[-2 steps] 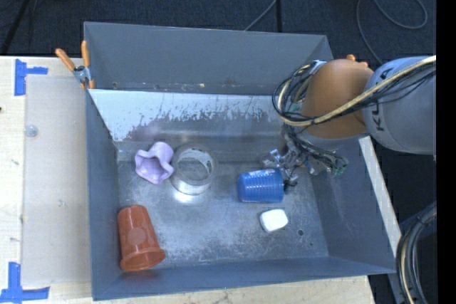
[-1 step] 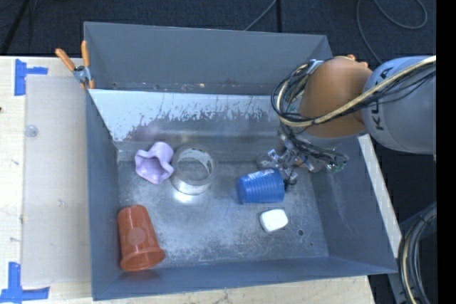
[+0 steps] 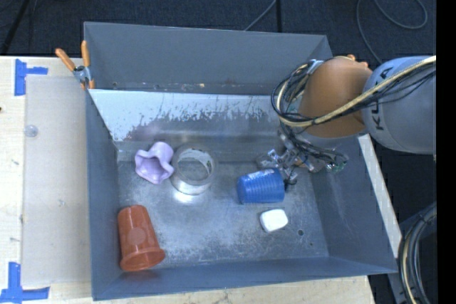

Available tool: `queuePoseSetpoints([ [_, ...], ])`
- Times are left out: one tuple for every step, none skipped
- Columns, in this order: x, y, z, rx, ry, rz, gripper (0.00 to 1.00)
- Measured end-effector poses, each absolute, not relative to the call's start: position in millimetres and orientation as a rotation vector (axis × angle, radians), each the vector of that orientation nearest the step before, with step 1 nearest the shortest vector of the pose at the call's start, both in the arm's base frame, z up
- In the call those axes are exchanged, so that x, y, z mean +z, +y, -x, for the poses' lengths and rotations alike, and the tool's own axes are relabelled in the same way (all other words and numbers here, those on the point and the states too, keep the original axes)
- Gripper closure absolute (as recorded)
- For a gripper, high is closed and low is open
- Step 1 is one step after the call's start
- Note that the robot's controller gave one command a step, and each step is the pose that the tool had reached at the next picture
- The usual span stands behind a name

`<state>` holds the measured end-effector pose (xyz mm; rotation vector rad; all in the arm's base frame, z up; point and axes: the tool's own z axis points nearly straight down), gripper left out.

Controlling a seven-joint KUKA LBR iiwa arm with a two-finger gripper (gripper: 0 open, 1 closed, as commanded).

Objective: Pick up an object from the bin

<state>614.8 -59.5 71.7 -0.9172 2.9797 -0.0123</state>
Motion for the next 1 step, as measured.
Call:
queuePoseSetpoints([
  [72.0,-59.4,-614.3,-0.012,2.977,0.926,1.00],
])
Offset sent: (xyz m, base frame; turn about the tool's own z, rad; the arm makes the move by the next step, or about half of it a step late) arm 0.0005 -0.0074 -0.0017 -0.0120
